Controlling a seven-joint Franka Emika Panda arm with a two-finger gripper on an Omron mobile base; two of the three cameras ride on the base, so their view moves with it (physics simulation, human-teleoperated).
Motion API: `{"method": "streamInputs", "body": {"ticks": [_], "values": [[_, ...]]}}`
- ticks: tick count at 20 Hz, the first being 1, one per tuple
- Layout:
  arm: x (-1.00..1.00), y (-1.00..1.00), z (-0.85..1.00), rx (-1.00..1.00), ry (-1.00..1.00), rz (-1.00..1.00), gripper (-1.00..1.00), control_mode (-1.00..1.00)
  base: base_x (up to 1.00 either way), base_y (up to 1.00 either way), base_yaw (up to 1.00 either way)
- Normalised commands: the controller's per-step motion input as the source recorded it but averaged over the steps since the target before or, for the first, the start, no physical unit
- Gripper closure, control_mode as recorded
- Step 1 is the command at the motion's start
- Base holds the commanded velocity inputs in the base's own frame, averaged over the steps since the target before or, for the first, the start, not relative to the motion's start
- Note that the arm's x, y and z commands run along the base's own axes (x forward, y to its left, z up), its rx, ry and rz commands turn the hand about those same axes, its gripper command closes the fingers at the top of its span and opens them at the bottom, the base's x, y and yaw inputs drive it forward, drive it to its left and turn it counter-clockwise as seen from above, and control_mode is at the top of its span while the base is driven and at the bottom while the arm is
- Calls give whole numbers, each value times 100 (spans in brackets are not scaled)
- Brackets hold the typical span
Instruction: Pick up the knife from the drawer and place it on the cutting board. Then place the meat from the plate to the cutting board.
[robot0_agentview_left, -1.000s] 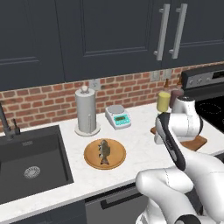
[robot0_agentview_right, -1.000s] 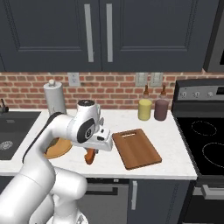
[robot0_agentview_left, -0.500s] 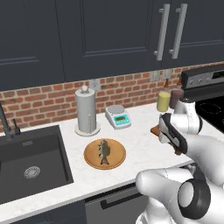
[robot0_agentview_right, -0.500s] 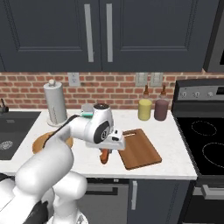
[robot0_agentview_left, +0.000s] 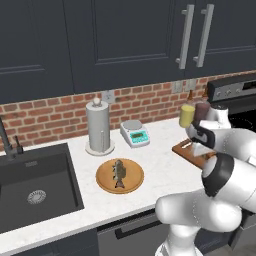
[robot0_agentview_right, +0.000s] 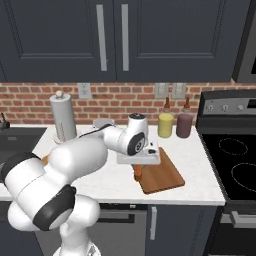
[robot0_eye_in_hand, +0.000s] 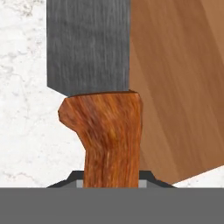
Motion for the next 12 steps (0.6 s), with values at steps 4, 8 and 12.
{"method": "streamInputs", "body": {"ticks": [4, 8, 12], "values": [[0, -49, -16, 0, 0, 0, 100, -100, 0, 0, 0], [0, -51, -45, 0, -3, 0, 100, -100, 0, 0, 0], [11, -36, -39, 0, 0, 3, 100, -100, 0, 0, 0]]}}
